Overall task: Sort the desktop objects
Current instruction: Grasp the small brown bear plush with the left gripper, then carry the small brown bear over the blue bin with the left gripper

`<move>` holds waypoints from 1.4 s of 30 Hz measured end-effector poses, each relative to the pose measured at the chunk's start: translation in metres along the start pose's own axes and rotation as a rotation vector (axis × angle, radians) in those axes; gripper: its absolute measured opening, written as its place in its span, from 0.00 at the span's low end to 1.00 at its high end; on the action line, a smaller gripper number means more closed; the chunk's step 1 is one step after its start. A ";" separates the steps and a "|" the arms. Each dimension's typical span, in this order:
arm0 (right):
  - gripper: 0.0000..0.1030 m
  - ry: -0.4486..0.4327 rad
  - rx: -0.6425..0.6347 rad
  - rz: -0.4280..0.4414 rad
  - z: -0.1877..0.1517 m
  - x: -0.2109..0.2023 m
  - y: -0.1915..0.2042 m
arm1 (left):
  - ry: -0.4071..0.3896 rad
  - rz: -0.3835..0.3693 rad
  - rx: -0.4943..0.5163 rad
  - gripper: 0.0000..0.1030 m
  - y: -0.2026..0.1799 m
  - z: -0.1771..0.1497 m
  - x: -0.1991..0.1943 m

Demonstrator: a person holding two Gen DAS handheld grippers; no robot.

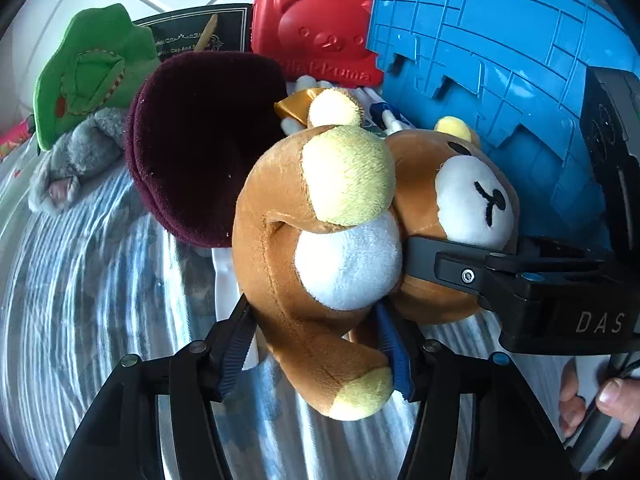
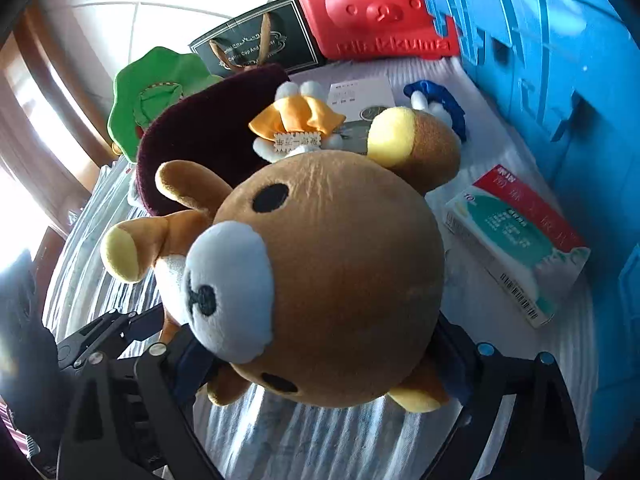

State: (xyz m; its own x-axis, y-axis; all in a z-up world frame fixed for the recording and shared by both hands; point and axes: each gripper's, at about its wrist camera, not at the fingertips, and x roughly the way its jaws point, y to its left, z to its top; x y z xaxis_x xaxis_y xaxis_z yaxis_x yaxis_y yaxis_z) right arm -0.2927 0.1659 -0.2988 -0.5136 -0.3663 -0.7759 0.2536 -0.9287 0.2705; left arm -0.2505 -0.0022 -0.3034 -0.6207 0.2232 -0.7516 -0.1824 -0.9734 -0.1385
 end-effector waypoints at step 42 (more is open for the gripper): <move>0.88 -0.614 -0.143 -0.109 0.192 -0.397 -0.008 | -0.581 0.024 0.192 0.52 -0.220 0.261 -0.286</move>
State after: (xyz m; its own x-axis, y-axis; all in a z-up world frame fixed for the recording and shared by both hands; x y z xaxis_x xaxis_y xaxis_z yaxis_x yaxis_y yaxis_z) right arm -0.2484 0.3079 0.1161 -0.9077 -0.2763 -0.3157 0.2588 -0.9610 0.0970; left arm -0.2318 0.1612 0.1099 -0.9310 0.2449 -0.2706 -0.2633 -0.9641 0.0334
